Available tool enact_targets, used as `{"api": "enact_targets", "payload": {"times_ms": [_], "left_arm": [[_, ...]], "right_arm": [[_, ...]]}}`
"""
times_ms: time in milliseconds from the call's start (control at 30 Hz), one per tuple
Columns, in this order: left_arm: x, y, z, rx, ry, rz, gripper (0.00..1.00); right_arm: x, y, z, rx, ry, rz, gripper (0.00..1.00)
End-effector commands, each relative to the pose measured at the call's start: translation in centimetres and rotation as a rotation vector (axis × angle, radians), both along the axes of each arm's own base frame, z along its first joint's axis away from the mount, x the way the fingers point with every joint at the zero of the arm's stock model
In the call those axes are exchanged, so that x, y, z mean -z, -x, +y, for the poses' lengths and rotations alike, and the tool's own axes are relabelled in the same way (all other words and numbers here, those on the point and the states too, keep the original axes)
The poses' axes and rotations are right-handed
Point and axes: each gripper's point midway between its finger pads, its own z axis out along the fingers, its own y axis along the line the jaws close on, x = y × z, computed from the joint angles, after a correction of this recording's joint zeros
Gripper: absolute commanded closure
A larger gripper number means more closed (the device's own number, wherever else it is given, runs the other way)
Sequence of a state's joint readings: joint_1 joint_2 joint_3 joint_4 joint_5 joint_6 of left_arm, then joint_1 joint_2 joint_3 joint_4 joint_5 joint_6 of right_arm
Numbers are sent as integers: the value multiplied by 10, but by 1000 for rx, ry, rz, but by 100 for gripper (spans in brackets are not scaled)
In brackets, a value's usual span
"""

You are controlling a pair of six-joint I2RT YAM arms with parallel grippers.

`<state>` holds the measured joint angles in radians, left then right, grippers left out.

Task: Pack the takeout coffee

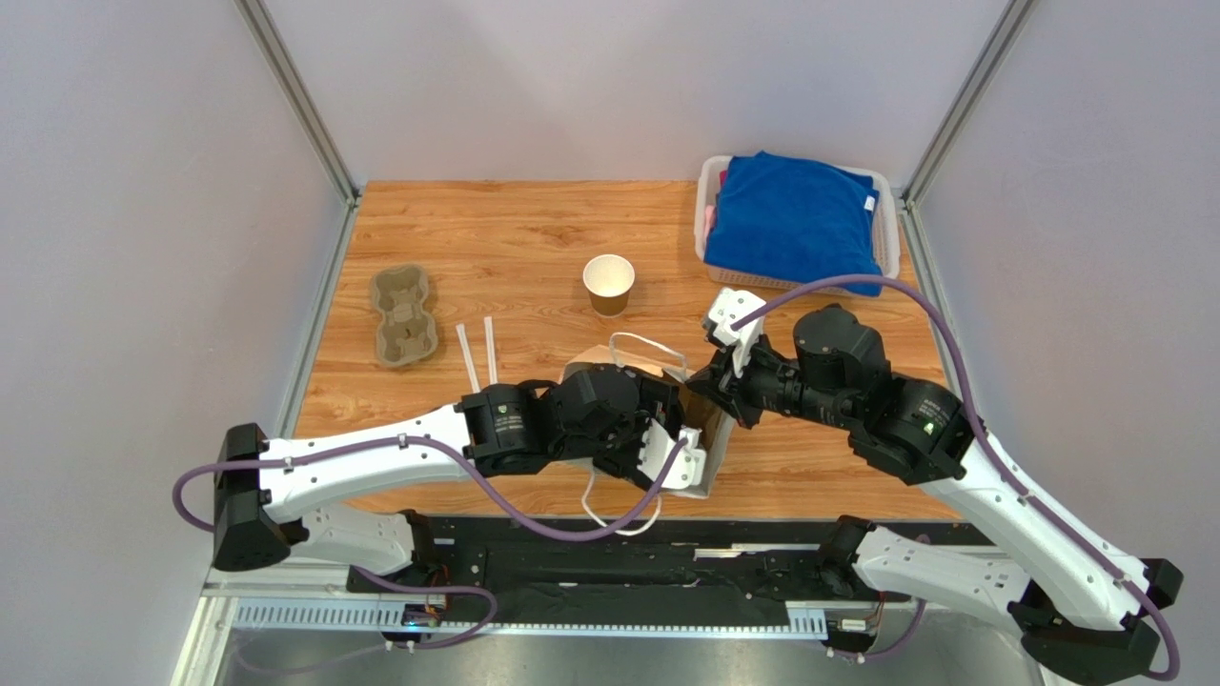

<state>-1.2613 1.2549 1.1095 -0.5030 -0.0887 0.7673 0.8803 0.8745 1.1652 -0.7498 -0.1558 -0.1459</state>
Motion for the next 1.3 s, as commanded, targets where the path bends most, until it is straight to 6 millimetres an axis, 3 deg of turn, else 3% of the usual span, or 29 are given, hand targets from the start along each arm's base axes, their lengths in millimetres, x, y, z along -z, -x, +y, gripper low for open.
{"api": "enact_targets", "payload": {"times_ms": [0, 167, 567, 1267], "left_arm": [[-12, -5, -15, -150, 145, 118, 62], [-12, -8, -22, -170, 212, 122, 62], [31, 4, -29, -57, 126, 119, 62], [33, 3, -49, -1, 133, 102, 62]], "right_arm": [[-20, -3, 3, -2, -55, -68, 100], [-19, -1, 4, -6, -59, -55, 100], [-11, 4, 5, -27, -69, -35, 100], [-9, 11, 9, -56, -92, -3, 100]]}}
